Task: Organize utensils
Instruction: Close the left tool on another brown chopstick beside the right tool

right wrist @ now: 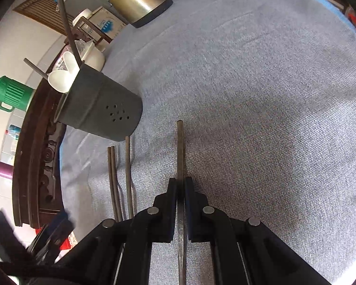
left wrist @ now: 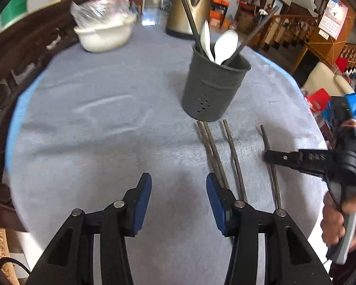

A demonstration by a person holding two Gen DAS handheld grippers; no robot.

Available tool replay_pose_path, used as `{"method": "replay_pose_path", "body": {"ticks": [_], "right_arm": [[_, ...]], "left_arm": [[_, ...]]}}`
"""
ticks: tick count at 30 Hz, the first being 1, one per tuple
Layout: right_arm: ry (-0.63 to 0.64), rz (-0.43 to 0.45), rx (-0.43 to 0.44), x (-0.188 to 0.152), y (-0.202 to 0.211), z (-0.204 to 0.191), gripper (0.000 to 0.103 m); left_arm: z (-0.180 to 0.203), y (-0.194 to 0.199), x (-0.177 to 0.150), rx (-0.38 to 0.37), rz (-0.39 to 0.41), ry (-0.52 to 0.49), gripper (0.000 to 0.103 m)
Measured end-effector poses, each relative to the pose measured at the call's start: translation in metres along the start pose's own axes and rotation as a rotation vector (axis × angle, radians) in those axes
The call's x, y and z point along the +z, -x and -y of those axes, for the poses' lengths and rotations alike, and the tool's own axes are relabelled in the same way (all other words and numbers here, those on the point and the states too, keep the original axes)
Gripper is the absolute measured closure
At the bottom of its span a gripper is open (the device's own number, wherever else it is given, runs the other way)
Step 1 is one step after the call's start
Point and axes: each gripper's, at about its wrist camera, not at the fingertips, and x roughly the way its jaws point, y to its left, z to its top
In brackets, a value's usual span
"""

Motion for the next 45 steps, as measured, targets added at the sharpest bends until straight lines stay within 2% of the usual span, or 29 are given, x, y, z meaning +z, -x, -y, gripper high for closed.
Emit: {"method": "replay_pose_path", "body": {"ticks": [3,9,27,34,43,45], "right_arm": [[0.006,-0.007,0.016,0.003,0.003,0.010,0.095],[0.012,-0.018,0.031,0.004,0.005,0.016,0.095],[0.055,-0.013,0.000,0.000,-0.005,-0.004,0.095],[0.051,-0.009,0.019,-0.001,-0.005,-0.002,0.095],[0.070,0.007,0.031,-0.005,-0.001,0.004,0.095],[0.079,0.010,0.025,-0.006,-0.001,0.002,0.095]], "left_arm": [[0.001,-0.024,0.009,-0.026,-0.060,0.020,0.054],[0.003,-0.044,0.020,-0.049,-0.113,0.036,0.054],[0.018,-0.049,0.029,-0.052,-0.158,0.035,0.054],[0.034,-0.054,0.039,-0.019,-0.171,0.021,0.054],[0.054,-0.058,0.035,0.050,-0.179,-0.029,0.054],[0.056,-0.058,0.032,0.060,-0.174,-0.041,0.060]]}}
